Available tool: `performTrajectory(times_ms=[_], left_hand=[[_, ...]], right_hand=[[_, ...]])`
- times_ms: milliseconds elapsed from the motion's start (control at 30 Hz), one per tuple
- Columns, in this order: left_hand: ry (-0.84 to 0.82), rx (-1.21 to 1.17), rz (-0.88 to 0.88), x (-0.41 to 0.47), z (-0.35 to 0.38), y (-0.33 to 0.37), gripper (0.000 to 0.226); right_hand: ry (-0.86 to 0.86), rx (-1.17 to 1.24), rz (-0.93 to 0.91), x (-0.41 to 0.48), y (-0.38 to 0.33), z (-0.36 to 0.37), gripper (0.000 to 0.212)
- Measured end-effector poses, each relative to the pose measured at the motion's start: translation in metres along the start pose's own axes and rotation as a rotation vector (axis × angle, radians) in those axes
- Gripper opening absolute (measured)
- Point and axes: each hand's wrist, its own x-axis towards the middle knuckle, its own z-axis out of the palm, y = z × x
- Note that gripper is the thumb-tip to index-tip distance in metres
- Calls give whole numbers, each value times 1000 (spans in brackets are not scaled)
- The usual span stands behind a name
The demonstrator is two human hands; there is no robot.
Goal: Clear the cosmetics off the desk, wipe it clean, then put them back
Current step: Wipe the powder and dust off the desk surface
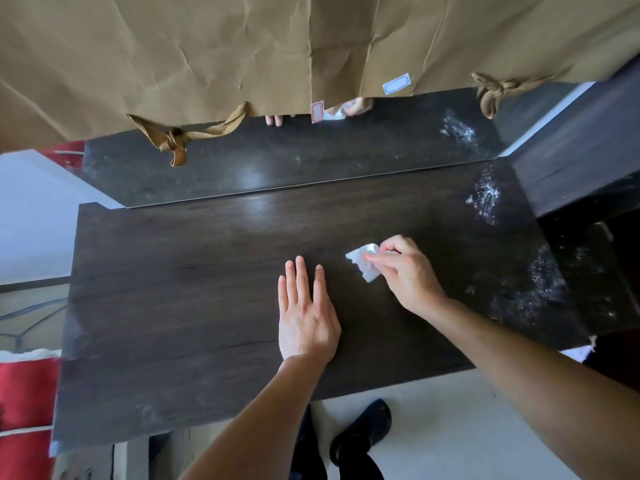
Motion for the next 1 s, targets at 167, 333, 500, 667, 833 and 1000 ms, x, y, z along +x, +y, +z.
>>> performTrajectory(times_ms=[167,333,500,667,833,1000], left_hand=[[-54,13,112,-21,-17,-33,52],[-16,16,31,-48,-34,-72,52],[-33,35,34,-49,-27,-85,51],[-58,51,31,-46,-28,-93,53],[-106,50,-14,-51,-33,-85,56],[-113,17,5,-42,-33,-50,54]], right_hand=[[253,-154,450,-5,43,-39,32],[245,-124,485,86,-17,5,33],[55,-67,177,56,-50,36,28],[-127,14,108,-99,-53,12,37],[7,-130,457,-203,-18,-38,39],[339,-247,715,-184,-3,-75,28]])
